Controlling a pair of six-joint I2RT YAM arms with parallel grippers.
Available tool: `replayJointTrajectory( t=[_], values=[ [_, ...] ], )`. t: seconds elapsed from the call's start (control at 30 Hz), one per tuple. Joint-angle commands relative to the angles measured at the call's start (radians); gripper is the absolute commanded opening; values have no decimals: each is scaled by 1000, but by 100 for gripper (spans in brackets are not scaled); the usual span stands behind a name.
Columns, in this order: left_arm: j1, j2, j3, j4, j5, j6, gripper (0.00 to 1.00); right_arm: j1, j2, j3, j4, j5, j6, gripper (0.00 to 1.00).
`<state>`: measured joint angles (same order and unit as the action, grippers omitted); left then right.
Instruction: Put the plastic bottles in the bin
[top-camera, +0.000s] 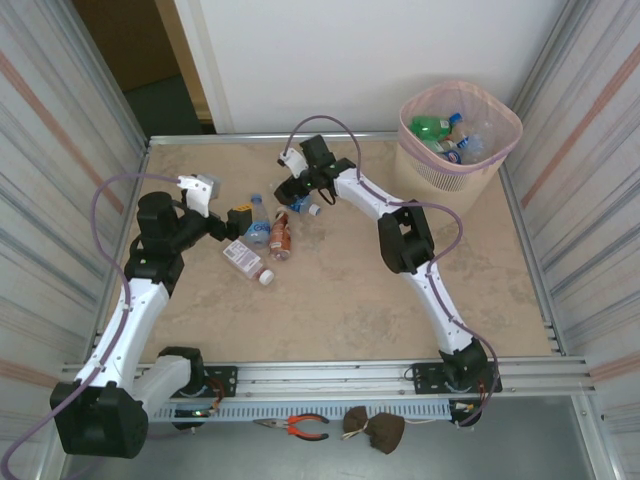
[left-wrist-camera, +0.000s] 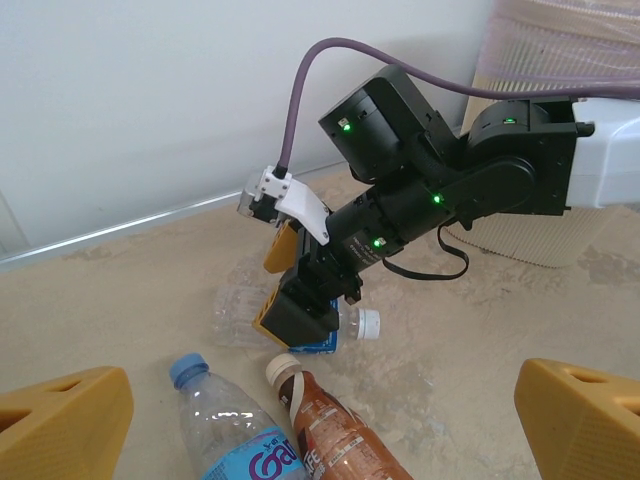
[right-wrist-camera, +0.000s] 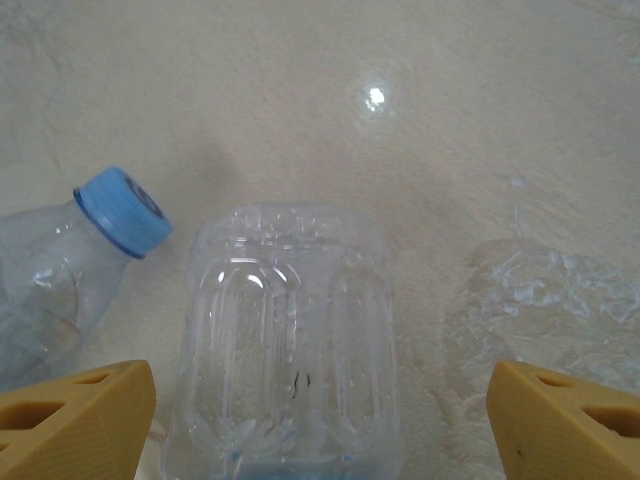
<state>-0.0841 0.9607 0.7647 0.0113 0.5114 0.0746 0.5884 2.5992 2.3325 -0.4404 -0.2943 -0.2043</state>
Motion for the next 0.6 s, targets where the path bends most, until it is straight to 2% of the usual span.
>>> replayJointTrajectory(
  t=[0.0, 0.13, 0.33, 0.57],
  values=[
    [5, -21, 14, 14, -1, 8, 99, 22, 35, 48, -111, 63, -70, 85],
    [5, -19, 14, 15, 0, 7, 99, 30, 58, 77, -154, 112, -83, 84],
    [5, -18, 14, 15, 0, 7, 99, 28, 59, 82, -144, 113, -71, 80],
    [4, -12, 16, 15, 1, 7, 99, 18, 30, 82, -134, 120, -47, 68]
  ],
)
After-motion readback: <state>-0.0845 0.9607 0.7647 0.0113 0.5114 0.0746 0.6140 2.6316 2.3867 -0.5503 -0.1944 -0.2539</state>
